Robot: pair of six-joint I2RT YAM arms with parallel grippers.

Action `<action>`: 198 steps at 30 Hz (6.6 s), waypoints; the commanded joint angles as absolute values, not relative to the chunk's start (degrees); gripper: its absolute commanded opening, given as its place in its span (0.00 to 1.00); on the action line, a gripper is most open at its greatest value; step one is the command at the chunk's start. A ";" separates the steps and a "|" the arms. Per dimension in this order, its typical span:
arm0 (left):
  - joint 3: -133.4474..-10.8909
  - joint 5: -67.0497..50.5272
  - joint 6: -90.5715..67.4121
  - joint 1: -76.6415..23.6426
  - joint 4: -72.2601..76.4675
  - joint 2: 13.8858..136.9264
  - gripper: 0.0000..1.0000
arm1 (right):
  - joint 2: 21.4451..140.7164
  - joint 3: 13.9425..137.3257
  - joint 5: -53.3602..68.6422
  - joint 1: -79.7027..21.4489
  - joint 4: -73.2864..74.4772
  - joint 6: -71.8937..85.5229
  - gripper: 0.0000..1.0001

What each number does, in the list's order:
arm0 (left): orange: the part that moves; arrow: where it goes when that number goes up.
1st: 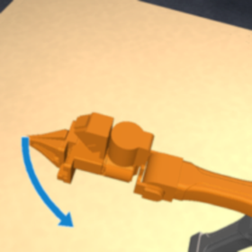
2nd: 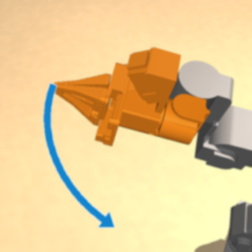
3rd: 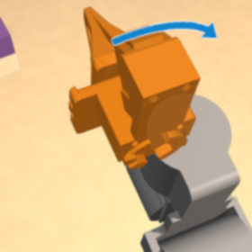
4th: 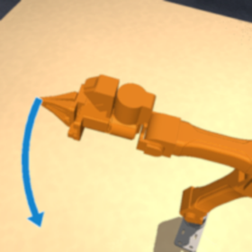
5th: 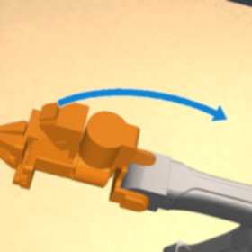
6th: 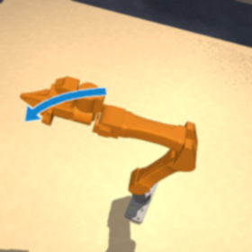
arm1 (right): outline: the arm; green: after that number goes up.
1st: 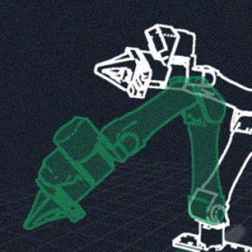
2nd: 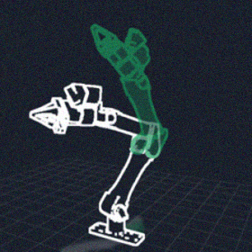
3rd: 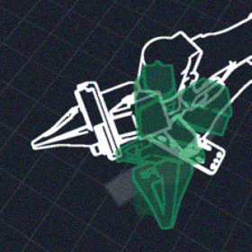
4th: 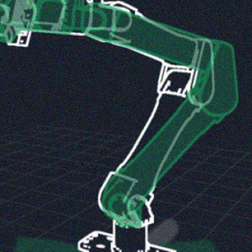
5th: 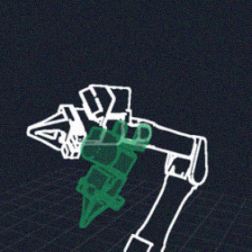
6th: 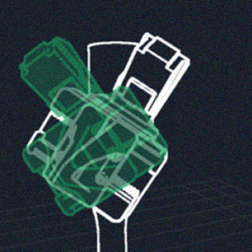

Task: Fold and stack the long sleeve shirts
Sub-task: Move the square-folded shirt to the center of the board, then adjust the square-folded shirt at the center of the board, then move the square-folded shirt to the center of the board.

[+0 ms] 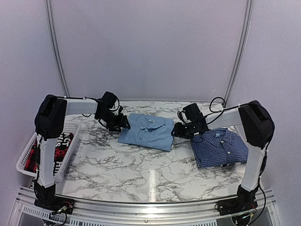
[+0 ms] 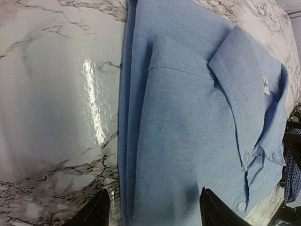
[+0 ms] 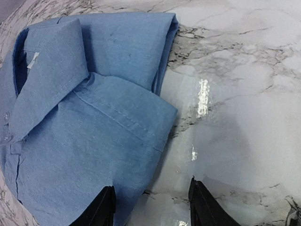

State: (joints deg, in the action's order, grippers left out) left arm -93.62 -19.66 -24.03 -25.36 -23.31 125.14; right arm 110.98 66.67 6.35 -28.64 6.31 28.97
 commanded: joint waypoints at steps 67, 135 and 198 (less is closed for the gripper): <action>-88.07 -0.43 -30.51 -38.31 -22.85 119.60 0.17 | 118.46 84.90 1.58 -42.60 15.21 24.56 0.37; -53.10 -12.80 -41.04 -32.38 -6.77 99.44 0.48 | 82.40 53.33 -15.88 -37.96 22.93 27.69 0.80; -73.83 -4.58 -26.17 -35.55 -25.18 94.56 0.99 | 73.26 37.17 -13.55 0.30 10.64 35.61 0.95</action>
State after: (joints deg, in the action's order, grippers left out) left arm -73.87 -3.01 -26.13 -35.31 -25.96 94.43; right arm 73.17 41.25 -22.41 -4.60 19.18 36.12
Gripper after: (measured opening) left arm 0.988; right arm 0.931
